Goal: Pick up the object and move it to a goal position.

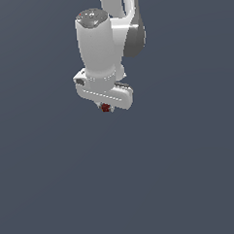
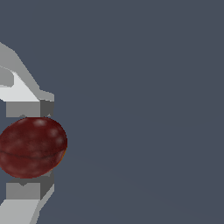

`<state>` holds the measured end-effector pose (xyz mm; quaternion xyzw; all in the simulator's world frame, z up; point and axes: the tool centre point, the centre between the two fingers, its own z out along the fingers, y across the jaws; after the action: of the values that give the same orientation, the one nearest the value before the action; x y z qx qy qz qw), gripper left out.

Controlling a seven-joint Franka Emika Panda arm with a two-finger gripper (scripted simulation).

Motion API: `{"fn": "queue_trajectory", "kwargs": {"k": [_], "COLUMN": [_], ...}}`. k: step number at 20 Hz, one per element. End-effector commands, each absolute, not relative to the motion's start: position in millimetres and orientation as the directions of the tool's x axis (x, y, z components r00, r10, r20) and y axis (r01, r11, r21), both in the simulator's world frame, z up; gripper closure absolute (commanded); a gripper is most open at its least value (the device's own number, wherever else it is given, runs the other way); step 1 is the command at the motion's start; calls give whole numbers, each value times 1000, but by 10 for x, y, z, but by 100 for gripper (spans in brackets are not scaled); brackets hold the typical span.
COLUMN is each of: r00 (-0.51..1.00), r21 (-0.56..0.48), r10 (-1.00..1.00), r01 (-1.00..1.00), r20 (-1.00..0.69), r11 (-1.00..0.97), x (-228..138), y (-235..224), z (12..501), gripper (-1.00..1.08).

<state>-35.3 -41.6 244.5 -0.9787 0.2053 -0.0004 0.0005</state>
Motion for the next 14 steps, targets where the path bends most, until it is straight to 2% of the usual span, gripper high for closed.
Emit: {"fn": "queue_trajectory", "kwargs": {"k": [1,14], "r00": [916,916], "r21": [-1,0], "r10": [-402,-402], "r01": [-402,-402], "r20": [0,0], "r11": [-916,-916], "x": [-359,-324], "y": [-493,-858], "z": [2722,4024], "gripper": [108,108]}}
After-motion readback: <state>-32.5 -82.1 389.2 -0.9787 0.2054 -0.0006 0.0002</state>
